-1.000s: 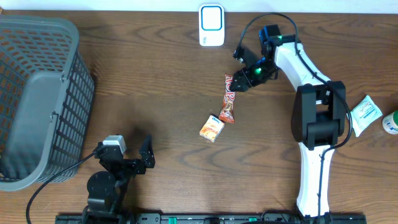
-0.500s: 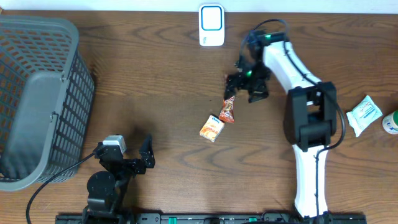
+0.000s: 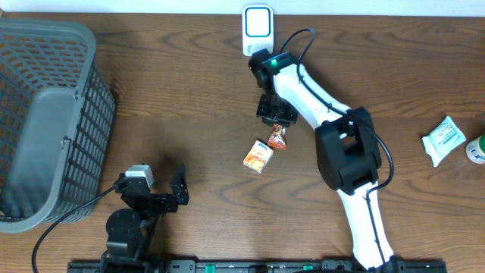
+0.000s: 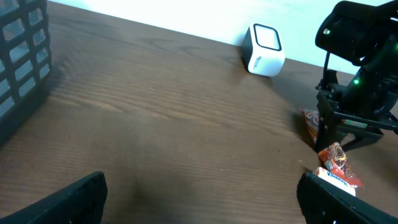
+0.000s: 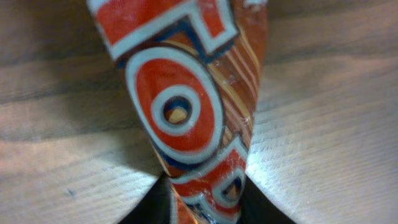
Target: Scan the item barcode
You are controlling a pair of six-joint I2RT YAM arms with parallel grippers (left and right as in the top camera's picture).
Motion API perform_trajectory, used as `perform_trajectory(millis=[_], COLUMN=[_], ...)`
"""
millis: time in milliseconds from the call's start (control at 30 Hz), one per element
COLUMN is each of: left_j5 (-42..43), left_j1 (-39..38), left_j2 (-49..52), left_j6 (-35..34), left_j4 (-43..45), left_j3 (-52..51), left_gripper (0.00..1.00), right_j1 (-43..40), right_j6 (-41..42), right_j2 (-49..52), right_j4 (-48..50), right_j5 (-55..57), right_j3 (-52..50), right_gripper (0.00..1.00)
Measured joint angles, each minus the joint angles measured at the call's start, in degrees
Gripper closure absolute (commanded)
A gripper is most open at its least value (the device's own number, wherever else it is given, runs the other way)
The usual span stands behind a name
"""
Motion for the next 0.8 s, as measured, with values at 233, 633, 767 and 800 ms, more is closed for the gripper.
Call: perform_trajectory(millis=[233,633,767,800], left_j5=[0.00,0.00,0.00,0.00], left_j1=[0.00,0.00,0.00,0.00], left_j2=[0.00,0.00,0.00,0.00], left_j6=[0.00,0.00,0.00,0.00], left_j4=[0.00,0.00,0.00,0.00], left_j3=[0.00,0.00,0.00,0.00], left_gripper=[0.02,0.02,0.02,0.02], right_j1=[0.74,-1.18,-0.94,-0.76], right_j6=[2.56,-26.10,-37.86,-39.85], right_j2=[0.61,1.20,1.18,1.18], right_j4=[-8.00,-23.93,-26.27,-26.23], right_j5=[1.90,-22.71,-34.03,-35.65], right_j3=[1.66,11.02,10.71,10.54], right_gripper=[0.99,0.99,0.99,0.99])
